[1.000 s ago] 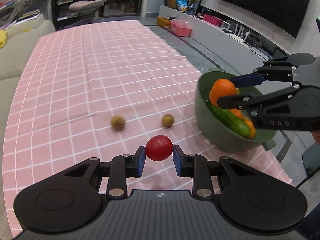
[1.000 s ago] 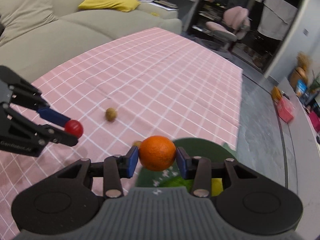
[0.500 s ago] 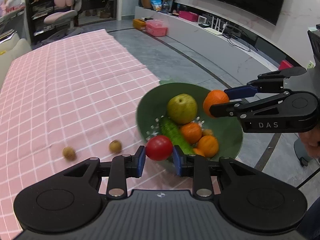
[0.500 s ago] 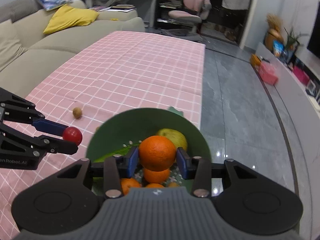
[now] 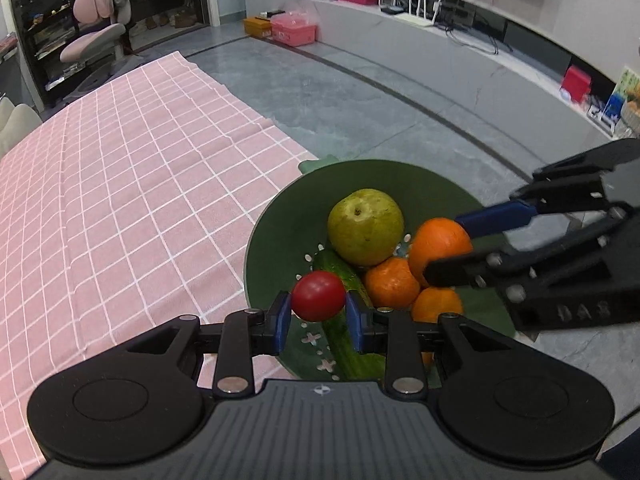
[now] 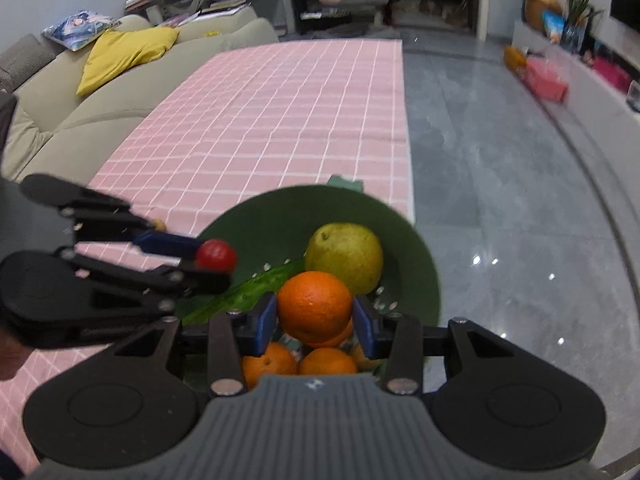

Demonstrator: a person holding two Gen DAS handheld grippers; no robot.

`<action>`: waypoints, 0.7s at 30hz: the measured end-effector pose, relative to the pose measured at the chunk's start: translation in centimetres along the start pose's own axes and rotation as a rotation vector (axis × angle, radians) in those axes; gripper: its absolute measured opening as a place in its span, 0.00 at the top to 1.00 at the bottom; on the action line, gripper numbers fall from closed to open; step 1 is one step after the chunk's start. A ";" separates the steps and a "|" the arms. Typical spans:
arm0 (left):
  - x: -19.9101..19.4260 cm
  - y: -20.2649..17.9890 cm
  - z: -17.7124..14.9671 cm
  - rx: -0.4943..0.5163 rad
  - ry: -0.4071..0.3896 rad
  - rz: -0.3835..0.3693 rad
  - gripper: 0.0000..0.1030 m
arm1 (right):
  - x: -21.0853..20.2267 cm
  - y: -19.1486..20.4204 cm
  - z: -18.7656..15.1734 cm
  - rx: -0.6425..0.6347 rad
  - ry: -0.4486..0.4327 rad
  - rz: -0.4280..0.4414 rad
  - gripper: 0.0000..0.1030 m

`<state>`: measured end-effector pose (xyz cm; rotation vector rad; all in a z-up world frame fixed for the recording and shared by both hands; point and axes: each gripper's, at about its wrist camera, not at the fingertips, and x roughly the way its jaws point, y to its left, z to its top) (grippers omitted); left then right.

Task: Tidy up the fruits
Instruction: 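Carry the tomato and orange over the colander and open both grippers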

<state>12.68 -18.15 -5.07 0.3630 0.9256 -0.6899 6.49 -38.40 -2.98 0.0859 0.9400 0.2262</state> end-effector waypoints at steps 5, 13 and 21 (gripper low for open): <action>1.4 0.2 0.2 0.013 0.027 0.026 0.68 | 1.4 0.3 -0.4 -0.021 0.040 0.016 0.62; 1.5 0.2 0.4 0.010 0.029 0.031 0.68 | 2.9 1.0 -0.1 -0.055 0.072 0.010 0.62; 1.4 0.0 0.4 0.009 0.028 0.042 0.68 | 3.2 1.0 0.1 -0.055 0.073 0.012 0.62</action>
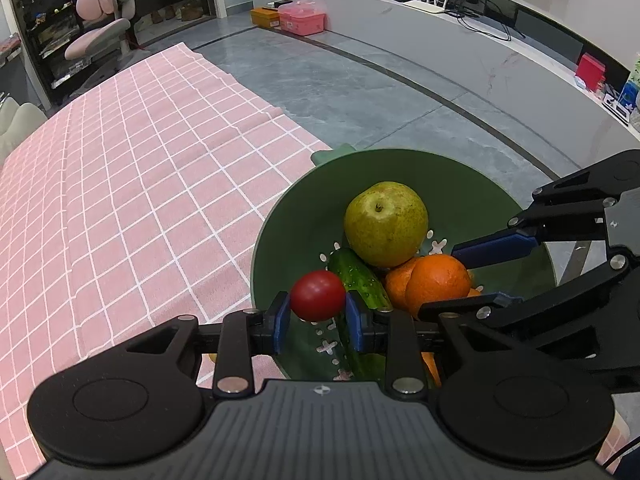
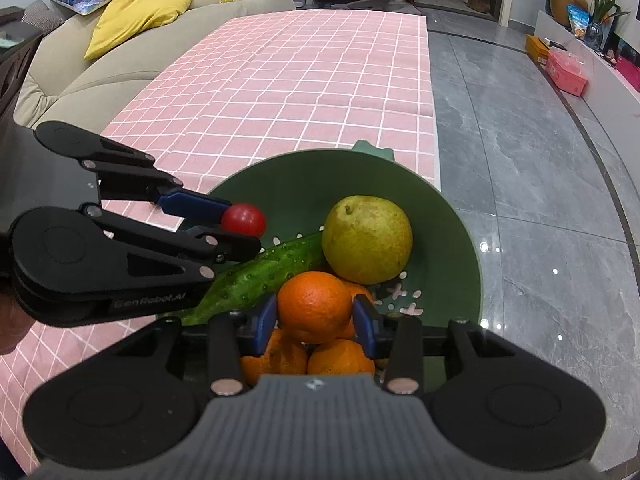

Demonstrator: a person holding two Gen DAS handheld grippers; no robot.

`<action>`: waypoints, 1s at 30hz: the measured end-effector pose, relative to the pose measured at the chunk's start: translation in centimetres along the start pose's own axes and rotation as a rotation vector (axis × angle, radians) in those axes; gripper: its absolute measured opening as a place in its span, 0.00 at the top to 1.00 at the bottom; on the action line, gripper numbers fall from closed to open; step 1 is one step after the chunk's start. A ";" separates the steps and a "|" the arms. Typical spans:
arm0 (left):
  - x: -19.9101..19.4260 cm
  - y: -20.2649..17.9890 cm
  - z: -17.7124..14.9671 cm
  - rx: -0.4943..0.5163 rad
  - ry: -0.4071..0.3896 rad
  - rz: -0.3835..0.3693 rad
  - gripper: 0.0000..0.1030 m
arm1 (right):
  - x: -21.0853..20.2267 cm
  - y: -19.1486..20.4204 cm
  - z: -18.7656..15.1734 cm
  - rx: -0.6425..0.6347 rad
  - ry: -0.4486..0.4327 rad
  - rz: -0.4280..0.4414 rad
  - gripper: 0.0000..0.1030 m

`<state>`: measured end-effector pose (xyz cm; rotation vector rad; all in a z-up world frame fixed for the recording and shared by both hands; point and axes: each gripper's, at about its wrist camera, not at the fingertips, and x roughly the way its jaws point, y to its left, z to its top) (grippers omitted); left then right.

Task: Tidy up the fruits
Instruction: 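Carry the tomato and orange over the colander and open both grippers, then withdraw both grippers from the colander toward the two kiwis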

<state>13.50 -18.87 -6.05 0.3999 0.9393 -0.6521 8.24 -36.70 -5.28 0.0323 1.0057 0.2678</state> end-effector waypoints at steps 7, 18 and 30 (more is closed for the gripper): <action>-0.5 -0.1 0.2 -0.005 -0.011 0.003 0.58 | -0.7 -0.4 0.0 0.009 -0.025 -0.007 0.61; -1.8 0.2 0.5 0.000 -0.036 0.004 0.56 | -1.9 -1.0 0.2 0.039 -0.062 -0.015 0.60; -3.4 0.9 0.7 -0.025 -0.060 0.002 0.56 | -2.5 -1.1 0.6 0.051 -0.077 -0.014 0.60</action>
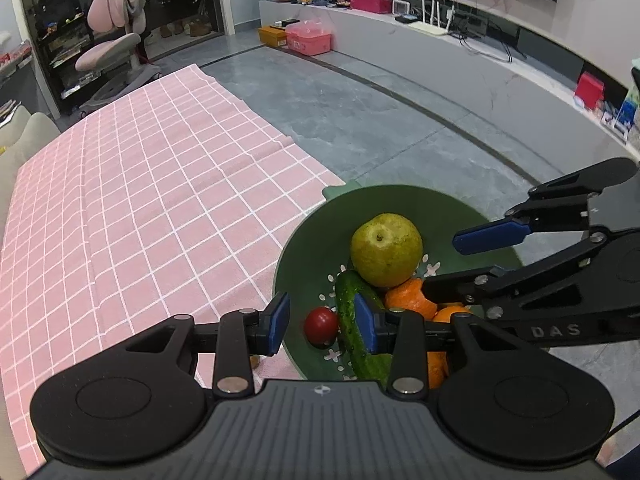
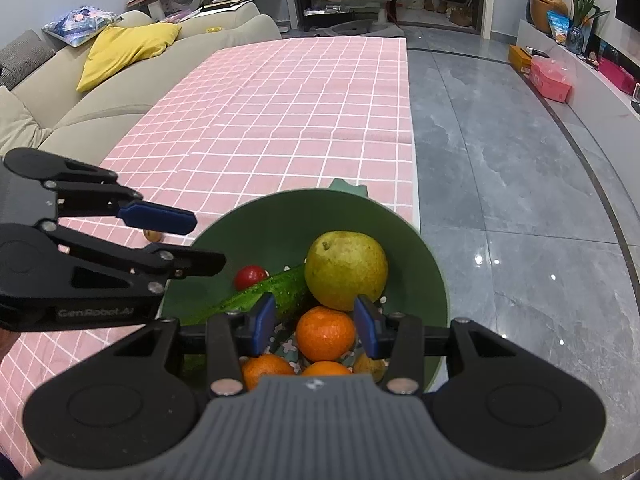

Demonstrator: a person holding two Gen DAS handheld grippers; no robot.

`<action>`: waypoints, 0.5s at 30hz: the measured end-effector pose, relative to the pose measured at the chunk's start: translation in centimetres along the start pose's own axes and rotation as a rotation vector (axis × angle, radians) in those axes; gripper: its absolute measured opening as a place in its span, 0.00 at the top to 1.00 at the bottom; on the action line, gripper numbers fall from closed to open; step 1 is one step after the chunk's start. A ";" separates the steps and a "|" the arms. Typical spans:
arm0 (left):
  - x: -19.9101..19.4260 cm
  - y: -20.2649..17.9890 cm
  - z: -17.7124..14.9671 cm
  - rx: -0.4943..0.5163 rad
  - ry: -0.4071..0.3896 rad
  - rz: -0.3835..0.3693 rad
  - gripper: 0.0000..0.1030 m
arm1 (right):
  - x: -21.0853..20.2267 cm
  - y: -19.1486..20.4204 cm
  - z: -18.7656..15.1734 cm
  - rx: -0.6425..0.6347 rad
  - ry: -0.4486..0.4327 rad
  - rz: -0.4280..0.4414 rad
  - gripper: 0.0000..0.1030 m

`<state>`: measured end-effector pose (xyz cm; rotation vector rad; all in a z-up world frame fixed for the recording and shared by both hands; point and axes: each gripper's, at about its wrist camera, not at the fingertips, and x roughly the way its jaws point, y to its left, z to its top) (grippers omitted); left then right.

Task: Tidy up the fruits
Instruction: 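Withdraw both grippers from the colander toward the two kiwis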

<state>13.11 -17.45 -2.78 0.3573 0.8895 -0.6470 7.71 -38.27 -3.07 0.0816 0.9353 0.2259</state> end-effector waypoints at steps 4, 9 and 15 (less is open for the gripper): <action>-1.6 0.9 -0.4 -0.032 -0.027 -0.002 0.56 | -0.8 0.4 0.9 0.023 -0.046 0.010 0.60; -3.8 2.6 -1.9 -0.076 -0.060 0.015 0.56 | -1.1 1.2 1.2 0.015 -0.055 0.016 0.60; -5.1 5.6 -4.4 -0.144 -0.076 0.058 0.52 | -1.5 3.1 1.8 0.003 -0.082 0.033 0.60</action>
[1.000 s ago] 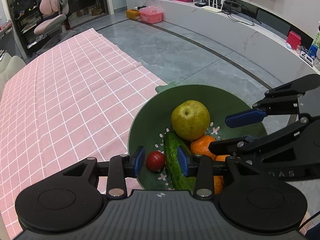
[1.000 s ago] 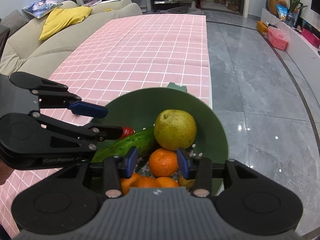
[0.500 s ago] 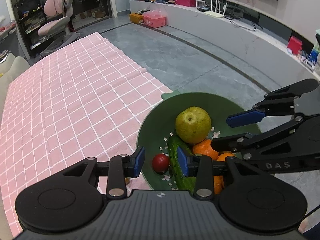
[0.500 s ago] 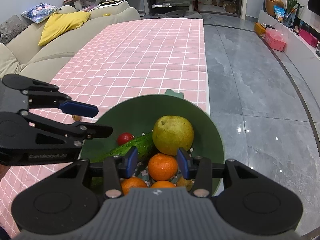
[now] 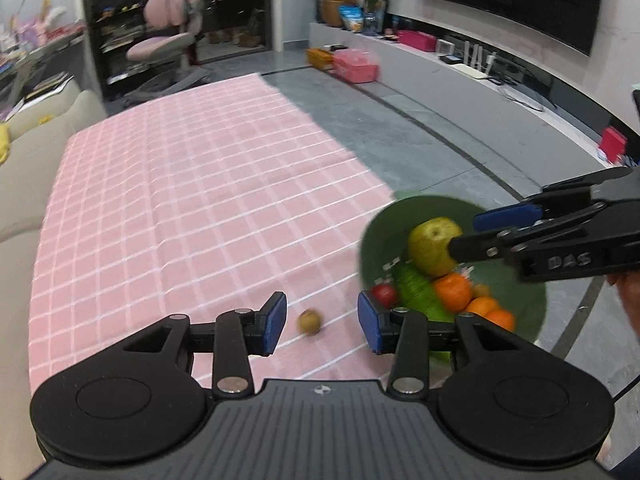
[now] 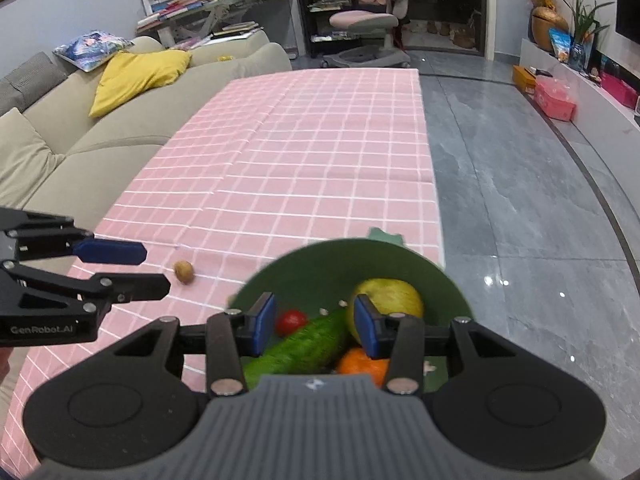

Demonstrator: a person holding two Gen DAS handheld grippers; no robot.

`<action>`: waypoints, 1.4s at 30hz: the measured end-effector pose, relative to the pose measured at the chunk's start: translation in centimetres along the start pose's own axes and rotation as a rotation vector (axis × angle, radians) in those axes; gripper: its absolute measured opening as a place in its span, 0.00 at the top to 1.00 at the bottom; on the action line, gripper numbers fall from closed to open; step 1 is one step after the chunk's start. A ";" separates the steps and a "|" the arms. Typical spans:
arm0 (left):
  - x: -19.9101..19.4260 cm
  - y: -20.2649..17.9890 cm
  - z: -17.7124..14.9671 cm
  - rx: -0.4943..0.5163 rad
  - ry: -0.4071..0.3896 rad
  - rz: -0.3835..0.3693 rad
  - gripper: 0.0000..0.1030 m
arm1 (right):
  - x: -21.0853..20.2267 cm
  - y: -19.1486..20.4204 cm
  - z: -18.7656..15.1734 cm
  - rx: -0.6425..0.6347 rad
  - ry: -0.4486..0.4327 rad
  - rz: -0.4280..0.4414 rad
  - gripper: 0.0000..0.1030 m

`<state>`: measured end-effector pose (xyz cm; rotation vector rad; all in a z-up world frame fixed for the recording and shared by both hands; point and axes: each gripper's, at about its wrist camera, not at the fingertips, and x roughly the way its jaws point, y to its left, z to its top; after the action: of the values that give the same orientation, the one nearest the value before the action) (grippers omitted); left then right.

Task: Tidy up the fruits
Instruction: 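Withdraw both grippers from the colander toward the two kiwis, then grasp a kiwi with the left gripper while the right gripper grasps the other kiwi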

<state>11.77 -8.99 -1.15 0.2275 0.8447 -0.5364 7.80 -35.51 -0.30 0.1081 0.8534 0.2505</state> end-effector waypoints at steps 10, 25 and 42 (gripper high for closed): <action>0.4 7.1 -2.8 -0.065 0.055 0.061 0.52 | 0.8 7.9 -1.4 -0.041 -0.080 -0.013 0.60; 4.8 11.2 -3.4 -0.102 0.061 -0.005 0.52 | 8.0 20.2 -9.5 -0.034 -0.310 -0.355 0.61; 8.8 11.7 -3.6 -0.028 0.096 -0.058 0.57 | 14.9 17.0 -7.0 0.188 -0.253 -0.494 0.62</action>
<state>20.48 -0.83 -10.39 0.2050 0.9535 -0.5715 8.88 -15.24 -12.43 0.0982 0.6260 -0.3025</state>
